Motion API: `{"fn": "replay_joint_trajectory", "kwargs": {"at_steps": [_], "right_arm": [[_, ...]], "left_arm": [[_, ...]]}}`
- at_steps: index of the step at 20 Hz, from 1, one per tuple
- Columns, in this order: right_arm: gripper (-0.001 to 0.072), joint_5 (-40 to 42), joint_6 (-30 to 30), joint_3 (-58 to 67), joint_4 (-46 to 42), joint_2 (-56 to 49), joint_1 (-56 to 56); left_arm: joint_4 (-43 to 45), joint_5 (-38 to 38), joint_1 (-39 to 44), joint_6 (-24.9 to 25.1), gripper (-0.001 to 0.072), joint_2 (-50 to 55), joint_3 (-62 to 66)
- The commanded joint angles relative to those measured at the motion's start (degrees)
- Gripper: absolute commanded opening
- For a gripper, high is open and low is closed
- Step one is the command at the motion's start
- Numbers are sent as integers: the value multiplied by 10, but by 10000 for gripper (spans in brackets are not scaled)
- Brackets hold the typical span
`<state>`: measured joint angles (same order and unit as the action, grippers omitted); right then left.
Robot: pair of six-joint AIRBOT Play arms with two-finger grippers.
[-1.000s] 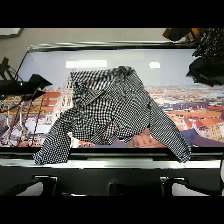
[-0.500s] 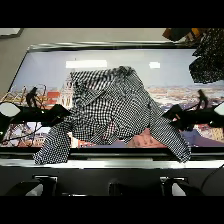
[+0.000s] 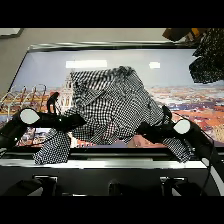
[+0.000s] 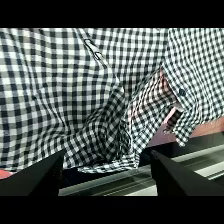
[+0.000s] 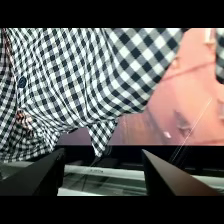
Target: Fold the clothes and pants, and hang the long-sleeved shirts on hangers.
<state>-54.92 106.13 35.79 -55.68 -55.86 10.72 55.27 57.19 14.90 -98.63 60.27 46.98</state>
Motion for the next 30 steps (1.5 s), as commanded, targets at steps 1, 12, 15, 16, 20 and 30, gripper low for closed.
{"fn": "replay_joint_trajectory", "kwargs": {"at_steps": [1,12,15,16,20,30], "right_arm": [[545,99,99,-10,-56,-17,64],[33,172,111,-3,-57,-77,63],[33,90,135,38,-94,-76,63],[33,50,151,57,-113,-75,63],[33,-85,172,135,-156,-56,63],[34,-105,257,199,-278,-49,63]], "left_arm": [[4,-10,33,0,617,12,-1],[2,-58,94,-7,617,92,0],[2,-63,118,-7,612,110,0],[2,-63,125,-7,599,116,0],[-10,-63,151,-11,184,131,0],[-40,16,218,-10,26,132,0]]}}
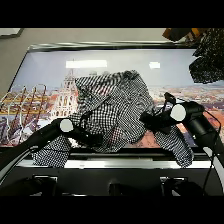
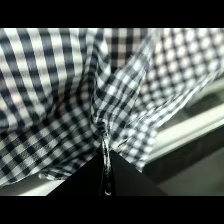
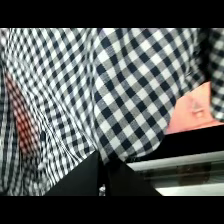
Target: Fold the clothes and pants, and hang the long-sleeved shirts on hangers.
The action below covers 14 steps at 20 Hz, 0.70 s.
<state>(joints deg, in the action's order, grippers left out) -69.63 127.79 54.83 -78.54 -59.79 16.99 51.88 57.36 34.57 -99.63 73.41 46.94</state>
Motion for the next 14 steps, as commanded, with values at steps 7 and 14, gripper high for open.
{"fn": "replay_joint_trajectory", "kwargs": {"at_steps": [7,14], "right_arm": [[129,160,43,9,78,-82,0],[500,33,-74,16,-39,7,-65]], "left_arm": [[-115,-116,26,-1,26,2,0],[-116,-120,19,-1,26,2,0]]}}
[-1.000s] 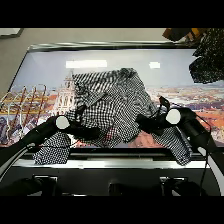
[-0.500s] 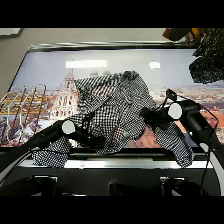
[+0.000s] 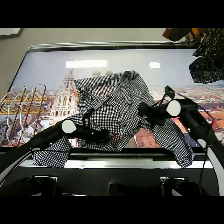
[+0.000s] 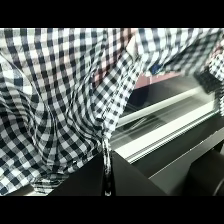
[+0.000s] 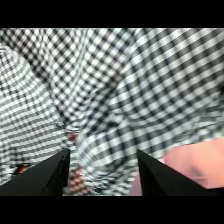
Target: Fold the clothes and pants, and hang the long-sleeved shirts on hangers.
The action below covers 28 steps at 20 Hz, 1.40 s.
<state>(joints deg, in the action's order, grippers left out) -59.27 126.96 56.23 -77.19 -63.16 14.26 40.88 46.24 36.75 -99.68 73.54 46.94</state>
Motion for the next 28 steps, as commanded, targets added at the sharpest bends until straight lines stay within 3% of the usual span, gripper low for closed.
{"fn": "replay_joint_trajectory", "kwargs": {"at_steps": [1,3,6,9,14,21,24,25,27,28], "right_arm": [[500,-106,-120,1,-71,66,-64],[498,-143,-221,-18,-101,111,-100],[479,-89,-397,-115,-71,164,-88],[528,-3,-470,-201,-57,170,4],[529,162,-457,-246,-102,126,139],[529,330,-458,-246,-106,12,149],[523,355,-454,-246,-105,-18,149],[476,358,-439,-246,-105,-26,149],[205,359,-390,-244,-105,-30,149],[123,356,-363,-241,-105,-28,149]], "left_arm": [[-6,-9,-6,0,25,0,0],[-6,-9,-10,0,26,0,0],[-6,-9,-17,0,25,0,0],[-7,-7,-21,0,26,0,0],[-11,-6,-21,0,26,0,0],[-19,6,-21,0,26,0,0],[-19,8,-21,0,26,0,0],[-19,8,-21,0,26,0,0],[-19,10,-21,0,25,0,0],[-19,13,-21,-1,26,0,0]]}}
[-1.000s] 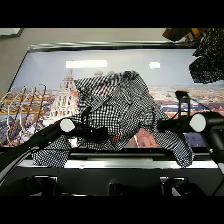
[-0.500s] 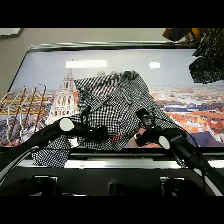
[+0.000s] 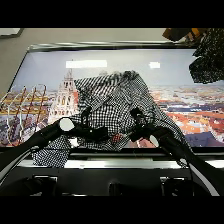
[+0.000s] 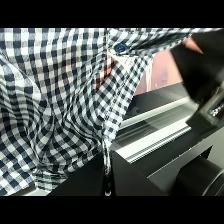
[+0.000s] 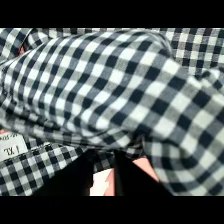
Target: Fold the clothes and pants, and hang the long-sleeved shirts on hangers.
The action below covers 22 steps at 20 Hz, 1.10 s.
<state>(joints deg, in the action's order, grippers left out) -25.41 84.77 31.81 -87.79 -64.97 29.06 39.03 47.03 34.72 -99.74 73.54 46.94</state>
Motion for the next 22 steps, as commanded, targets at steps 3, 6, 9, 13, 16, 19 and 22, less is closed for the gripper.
{"fn": "replay_joint_trajectory", "kwargs": {"at_steps": [3,6,9,13,16,19,22], "right_arm": [[32,-27,124,40,-2,5,1],[31,-112,175,103,-44,16,1],[32,-177,196,156,-64,16,1],[424,-246,175,173,-62,16,1],[420,-286,37,171,-30,16,1],[521,-287,-119,151,19,8,1],[540,-255,-162,131,56,-14,1]], "left_arm": [[-1,23,0,0,26,0,0],[-1,34,0,1,26,-1,0],[-1,35,0,1,26,-1,0],[-1,37,-1,3,26,-1,0],[0,33,-1,2,26,-1,0],[-1,24,-1,2,26,-1,0],[-1,23,-4,2,26,-1,0]]}}
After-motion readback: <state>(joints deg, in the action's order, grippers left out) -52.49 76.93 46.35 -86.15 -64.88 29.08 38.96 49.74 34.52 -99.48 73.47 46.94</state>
